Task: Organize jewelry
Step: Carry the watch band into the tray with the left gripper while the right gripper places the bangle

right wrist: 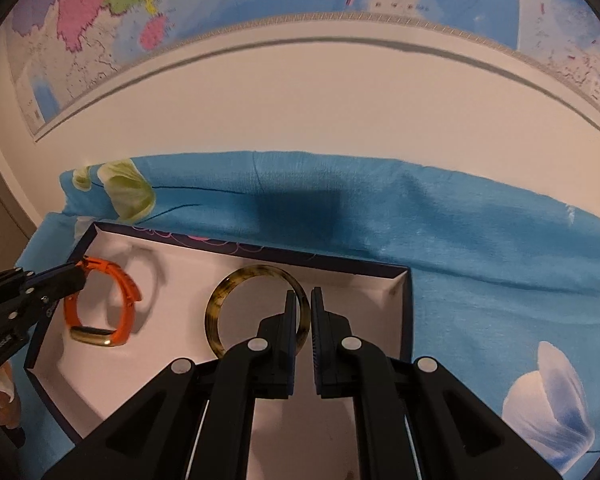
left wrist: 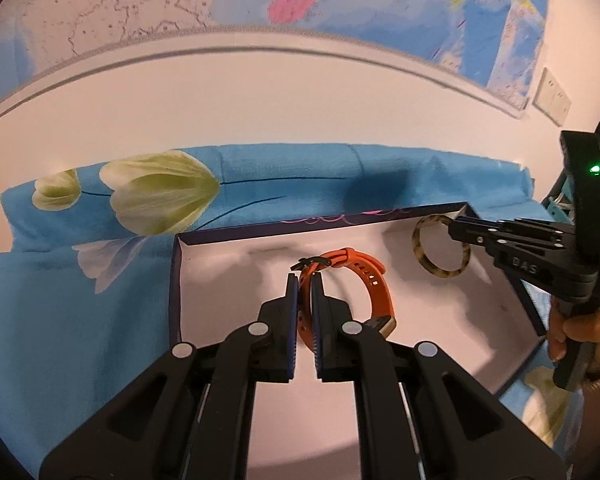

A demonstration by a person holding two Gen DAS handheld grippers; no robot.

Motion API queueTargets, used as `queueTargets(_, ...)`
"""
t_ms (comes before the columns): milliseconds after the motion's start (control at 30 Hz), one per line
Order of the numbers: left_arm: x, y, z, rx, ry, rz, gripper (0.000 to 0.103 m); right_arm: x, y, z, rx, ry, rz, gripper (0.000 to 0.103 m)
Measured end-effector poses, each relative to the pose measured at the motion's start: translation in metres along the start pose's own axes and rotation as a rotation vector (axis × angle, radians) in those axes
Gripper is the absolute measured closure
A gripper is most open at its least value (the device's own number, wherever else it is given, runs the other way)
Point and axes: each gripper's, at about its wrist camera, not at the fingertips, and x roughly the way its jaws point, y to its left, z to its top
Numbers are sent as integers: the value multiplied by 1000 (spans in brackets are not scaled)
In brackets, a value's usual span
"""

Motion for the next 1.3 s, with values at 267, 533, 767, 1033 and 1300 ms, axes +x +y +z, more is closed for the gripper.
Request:
queueTargets(267, 21, 2, 8, 0, 53, 36, 96, 11, -1, 5, 10, 43, -40, 97)
queueTargets(533, 17, 3, 11, -20, 34, 84, 71, -15, 2, -2, 4, -46, -30, 81)
queueTargets(767, -52, -6, -6, 30, -146, 99, 44, -89, 16, -42, -106, -186, 86, 62)
queueTargets(1033, -121, -20, -64, 63, -264, 93, 27, -131, 39, -109, -202, -192, 135, 57)
queueTargets(1300, -138, -31, -119, 52, -259, 104, 26, -139, 63, -158, -227, -131, 193, 57)
